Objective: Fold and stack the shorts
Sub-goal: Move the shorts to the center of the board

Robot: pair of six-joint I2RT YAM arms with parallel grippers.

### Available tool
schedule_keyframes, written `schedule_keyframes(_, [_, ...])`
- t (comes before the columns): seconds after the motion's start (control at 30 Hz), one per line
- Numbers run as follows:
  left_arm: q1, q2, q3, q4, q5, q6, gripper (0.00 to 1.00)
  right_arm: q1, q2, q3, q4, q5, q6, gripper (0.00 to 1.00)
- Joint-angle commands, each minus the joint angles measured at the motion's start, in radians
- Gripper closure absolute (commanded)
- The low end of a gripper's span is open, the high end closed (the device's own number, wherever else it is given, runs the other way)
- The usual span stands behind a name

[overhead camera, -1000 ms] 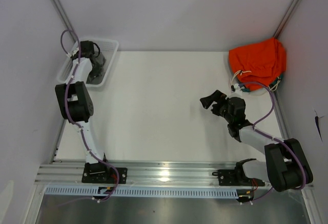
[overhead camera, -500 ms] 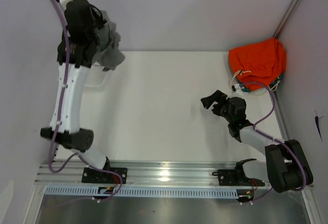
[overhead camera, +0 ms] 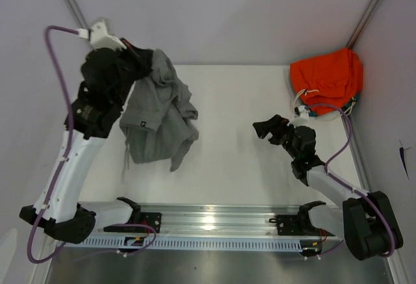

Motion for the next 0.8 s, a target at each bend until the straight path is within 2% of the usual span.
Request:
schedule_keyframes(0.0, [-0.021, -0.028, -0.244, 0.075, 0.106, -0.088, 0.98, 0.061, -0.095, -0.014, 0.105, -0.015, -0.088, 0.05])
schedule_keyframes(0.1, [-0.050, -0.071, -0.380, 0.178, 0.149, -0.153, 0.98, 0.101, -0.136, -0.024, 0.104, 0.015, -0.137, 0.05])
schedule_keyframes(0.13, [-0.063, -0.091, -0.508, 0.201, 0.152, -0.165, 0.99, 0.102, -0.137, -0.026, 0.107, 0.023, -0.140, 0.05])
schedule_keyframes(0.23, [-0.115, -0.102, -0.630, 0.279, 0.102, -0.174, 0.99, 0.104, -0.117, -0.026, 0.128, 0.000, -0.145, 0.05])
schedule_keyframes(0.43, [-0.118, -0.041, -0.620, 0.246, 0.115, -0.151, 0.98, 0.144, -0.024, 0.019, 0.206, -0.191, -0.175, 0.08])
schedule_keyframes(0.53, [-0.118, -0.008, -0.617, 0.244, 0.126, -0.147, 0.98, 0.216, 0.037, 0.066, 0.168, -0.193, -0.244, 0.09])
schedule_keyframes(0.6, [-0.119, 0.015, -0.620, 0.255, 0.189, -0.129, 0.94, 0.265, 0.065, 0.088, 0.130, -0.153, -0.289, 0.10])
schedule_keyframes(0.67, [-0.125, 0.028, -0.621, 0.284, 0.255, -0.092, 0.79, 0.285, 0.096, 0.114, 0.114, -0.132, -0.309, 0.12])
schedule_keyframes(0.7, [-0.127, 0.044, -0.617, 0.287, 0.314, -0.076, 0.64, 0.288, 0.104, 0.118, 0.111, -0.129, -0.310, 0.12])
schedule_keyframes(0.73, [-0.132, 0.048, -0.614, 0.294, 0.331, -0.049, 0.28, 0.288, 0.107, 0.120, 0.113, -0.129, -0.311, 0.12])
schedule_keyframes(0.77, [-0.141, 0.051, -0.611, 0.287, 0.332, -0.038, 0.04, 0.288, 0.108, 0.120, 0.114, -0.129, -0.311, 0.12])
